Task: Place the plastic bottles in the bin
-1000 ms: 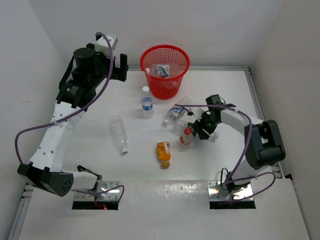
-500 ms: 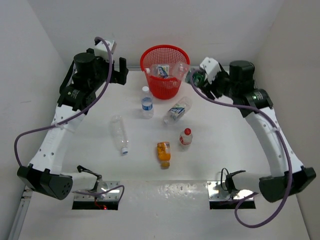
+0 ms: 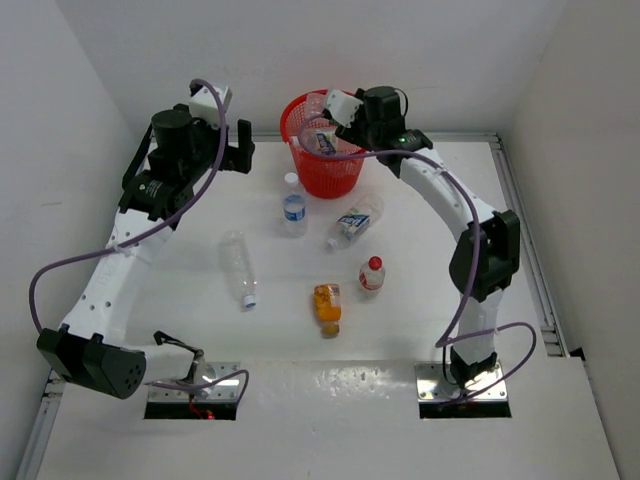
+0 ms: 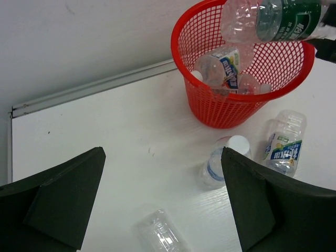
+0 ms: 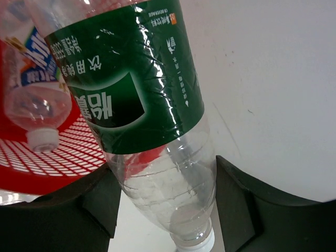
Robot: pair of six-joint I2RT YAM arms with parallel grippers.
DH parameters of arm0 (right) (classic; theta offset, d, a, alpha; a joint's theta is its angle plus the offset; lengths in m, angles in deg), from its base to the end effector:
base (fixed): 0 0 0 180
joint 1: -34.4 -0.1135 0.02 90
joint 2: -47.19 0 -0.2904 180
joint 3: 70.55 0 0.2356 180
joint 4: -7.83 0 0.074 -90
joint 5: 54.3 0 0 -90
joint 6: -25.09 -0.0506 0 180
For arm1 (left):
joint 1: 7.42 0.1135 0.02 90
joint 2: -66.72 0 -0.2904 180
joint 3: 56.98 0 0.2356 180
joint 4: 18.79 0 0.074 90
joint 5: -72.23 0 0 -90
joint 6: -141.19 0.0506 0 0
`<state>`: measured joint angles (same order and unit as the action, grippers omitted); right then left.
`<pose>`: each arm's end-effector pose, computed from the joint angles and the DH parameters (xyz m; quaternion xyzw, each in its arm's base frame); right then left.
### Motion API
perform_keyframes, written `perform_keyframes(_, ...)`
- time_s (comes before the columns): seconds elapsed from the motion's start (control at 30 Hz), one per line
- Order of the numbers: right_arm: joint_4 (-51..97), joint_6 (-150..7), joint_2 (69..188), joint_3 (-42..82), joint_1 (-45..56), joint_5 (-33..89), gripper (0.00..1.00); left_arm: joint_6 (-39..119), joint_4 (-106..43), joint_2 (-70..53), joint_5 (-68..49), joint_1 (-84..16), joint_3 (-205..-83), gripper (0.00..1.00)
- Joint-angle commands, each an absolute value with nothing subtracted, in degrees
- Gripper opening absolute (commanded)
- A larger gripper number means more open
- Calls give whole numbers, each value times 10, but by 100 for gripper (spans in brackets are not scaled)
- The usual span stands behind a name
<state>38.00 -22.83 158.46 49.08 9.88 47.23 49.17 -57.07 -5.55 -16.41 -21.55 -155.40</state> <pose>0.4347 0.1872 0.3725 -0.4053 0.7196 -0.1673 0.5385 0.2565 -0.0658 0.4678 0.0895 0.7727 -0.0974 0.6209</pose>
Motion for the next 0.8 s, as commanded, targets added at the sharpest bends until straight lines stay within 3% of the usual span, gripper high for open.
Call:
perform_keyframes(0.0,259,-120,1580,513,92,500,21,489,-553,-46,-179,-207,-1551,100)
perform_keyframes(0.1,197,-83,1578,460,86,501,38,489,-553,-46,-185,-202,-1544,100)
perform_keyframes(0.13,191,-73,1577,452,86,500,61,489,-553,-46,-191,-202,-1544,100)
perform_keyframes(0.27,133,-59,1568,440,85,505,80,494,-558,-46,-191,-202,-1539,100)
perform_keyframes(0.5,92,-55,1584,511,91,530,93,494,-558,-39,-201,-196,-1528,100)
perform_keyframes(0.67,105,-92,1579,556,104,553,94,513,-567,-29,-180,-191,-1528,100)
perform_keyframes(0.77,213,-209,1537,560,115,553,91,548,-588,-12,-105,-186,-1510,100)
